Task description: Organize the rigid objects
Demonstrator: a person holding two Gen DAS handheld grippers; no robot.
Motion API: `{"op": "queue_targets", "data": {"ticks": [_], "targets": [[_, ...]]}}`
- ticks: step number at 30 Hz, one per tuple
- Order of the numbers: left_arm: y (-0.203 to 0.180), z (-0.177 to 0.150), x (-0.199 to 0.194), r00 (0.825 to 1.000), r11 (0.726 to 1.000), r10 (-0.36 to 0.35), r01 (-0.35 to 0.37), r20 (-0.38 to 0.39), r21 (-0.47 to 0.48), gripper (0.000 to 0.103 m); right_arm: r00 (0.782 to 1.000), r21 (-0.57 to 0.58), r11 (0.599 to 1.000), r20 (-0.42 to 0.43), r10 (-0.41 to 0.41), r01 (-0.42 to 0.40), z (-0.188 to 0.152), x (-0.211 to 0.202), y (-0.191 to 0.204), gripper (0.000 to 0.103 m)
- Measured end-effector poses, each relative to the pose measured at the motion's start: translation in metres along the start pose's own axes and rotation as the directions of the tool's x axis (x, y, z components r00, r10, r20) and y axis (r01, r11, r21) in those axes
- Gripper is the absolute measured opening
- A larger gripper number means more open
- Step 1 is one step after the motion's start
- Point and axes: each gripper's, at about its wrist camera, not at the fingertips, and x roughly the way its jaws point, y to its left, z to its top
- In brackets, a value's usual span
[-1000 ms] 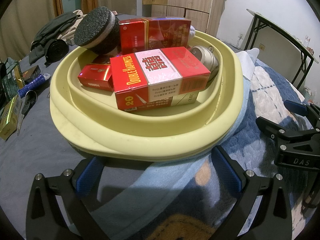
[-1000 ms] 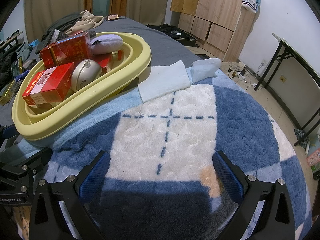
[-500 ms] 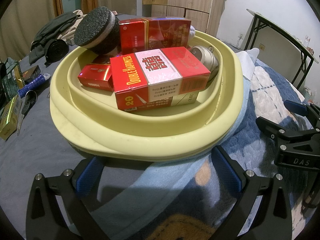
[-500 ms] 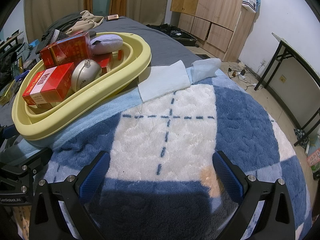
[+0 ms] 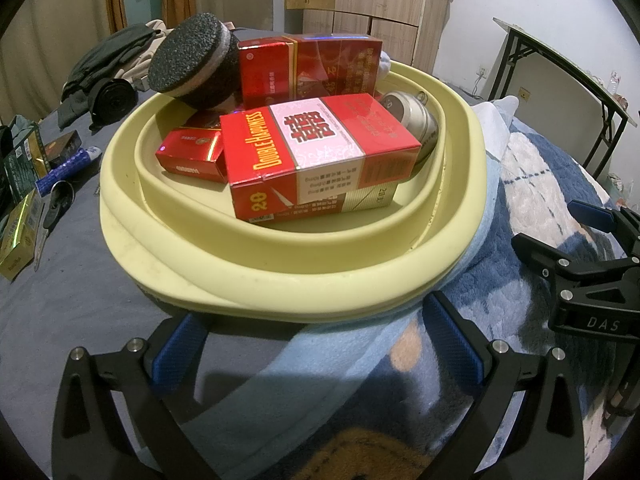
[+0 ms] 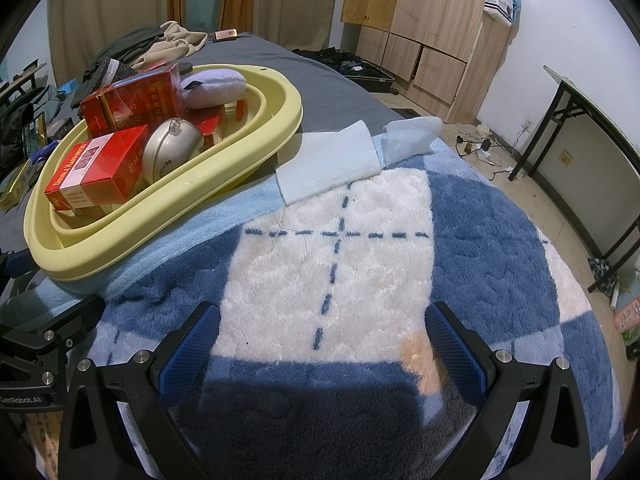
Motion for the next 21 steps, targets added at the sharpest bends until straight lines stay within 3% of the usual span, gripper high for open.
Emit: {"op": "queue_targets", "data": {"ticks": [21], "targets": [[-0.0005,0.0002,0.0001,1.0,1.0,0.001,-0.001,0.0,0.001,0.103,1.0,0.0,1.0,0.0,0.0,0.0,0.0001,0.0002,-0.0005,0.103]]}}
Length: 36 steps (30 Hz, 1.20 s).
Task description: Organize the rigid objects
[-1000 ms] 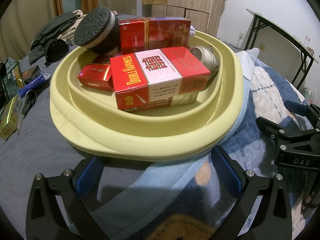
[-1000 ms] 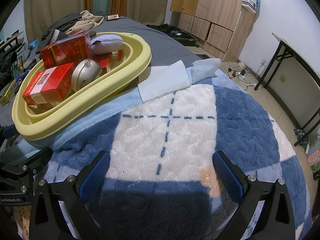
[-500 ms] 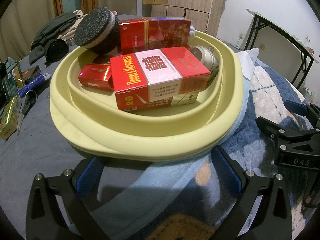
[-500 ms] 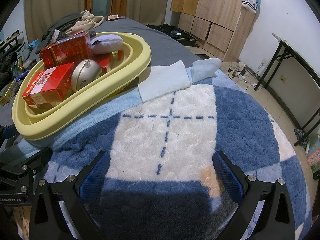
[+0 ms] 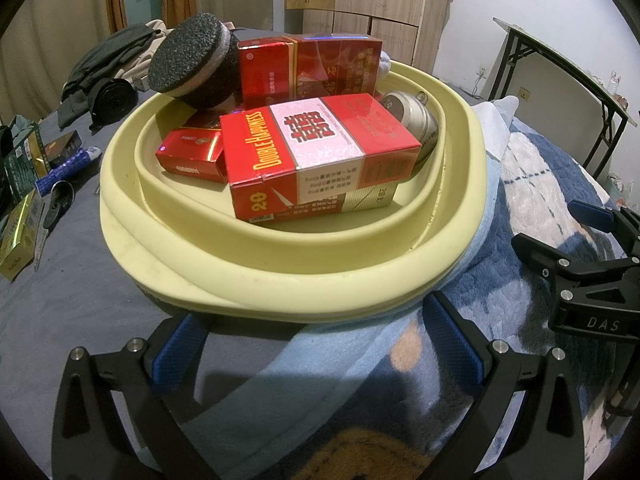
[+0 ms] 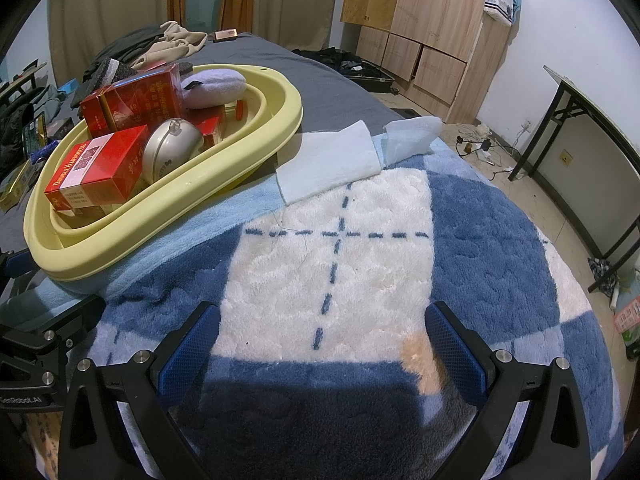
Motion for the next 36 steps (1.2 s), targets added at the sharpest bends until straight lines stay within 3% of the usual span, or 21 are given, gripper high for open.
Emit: {"op": "queue_targets", "data": {"ticks": [36], "targets": [[0.0054,-0.0012,-0.0015,1.0,1.0,0.001,-0.001,0.001,0.002,0.103,1.0,0.0,1.0,0.0,0.0,0.0,0.0,0.0,0.0001,0.103]]}}
